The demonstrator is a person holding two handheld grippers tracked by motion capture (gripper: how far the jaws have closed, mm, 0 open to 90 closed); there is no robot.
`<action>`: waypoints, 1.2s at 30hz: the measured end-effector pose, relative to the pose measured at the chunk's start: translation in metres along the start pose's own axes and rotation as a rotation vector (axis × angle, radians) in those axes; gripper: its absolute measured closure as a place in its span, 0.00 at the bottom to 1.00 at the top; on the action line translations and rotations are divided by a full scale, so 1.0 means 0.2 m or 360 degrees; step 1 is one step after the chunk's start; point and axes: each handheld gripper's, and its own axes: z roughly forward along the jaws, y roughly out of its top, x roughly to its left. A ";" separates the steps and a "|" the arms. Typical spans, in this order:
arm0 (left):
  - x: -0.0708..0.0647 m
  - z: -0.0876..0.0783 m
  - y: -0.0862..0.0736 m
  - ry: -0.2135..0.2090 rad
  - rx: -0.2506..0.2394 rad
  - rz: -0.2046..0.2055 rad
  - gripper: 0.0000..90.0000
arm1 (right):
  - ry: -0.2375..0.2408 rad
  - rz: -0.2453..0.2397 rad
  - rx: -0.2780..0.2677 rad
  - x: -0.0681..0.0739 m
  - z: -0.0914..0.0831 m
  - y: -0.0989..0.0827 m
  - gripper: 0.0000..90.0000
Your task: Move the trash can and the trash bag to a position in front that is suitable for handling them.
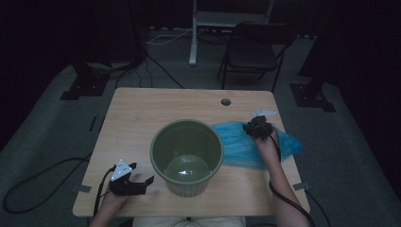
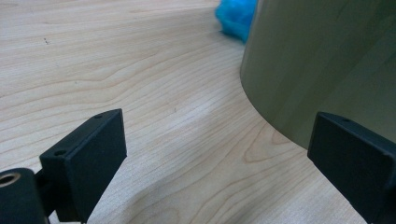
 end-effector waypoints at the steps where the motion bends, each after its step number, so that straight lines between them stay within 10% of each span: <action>1: 0.00 0.00 0.00 -0.0002 -0.0004 -0.0004 0.06 | 0.0000 0.0009 -0.0006 0.01 0.00 0.00 0.59; 13: 0.00 0.00 0.00 0.0004 -0.0002 -0.0001 0.06 | -0.0037 0.0233 -0.0103 -0.04 -0.33 -0.22 0.41; 19: -0.01 0.00 0.01 -0.0002 0.0009 0.0014 0.06 | -0.0131 0.0435 -0.0068 -0.08 -0.54 -0.53 0.37; 25: -0.01 0.00 0.01 -0.0006 0.0006 0.0017 0.06 | -0.0198 0.0554 -0.0011 -0.08 -0.54 -0.70 0.36; 36: 0.00 0.00 0.01 -0.0001 0.0000 0.0006 0.06 | -0.0365 0.0524 0.0047 -0.07 -0.37 -0.68 0.34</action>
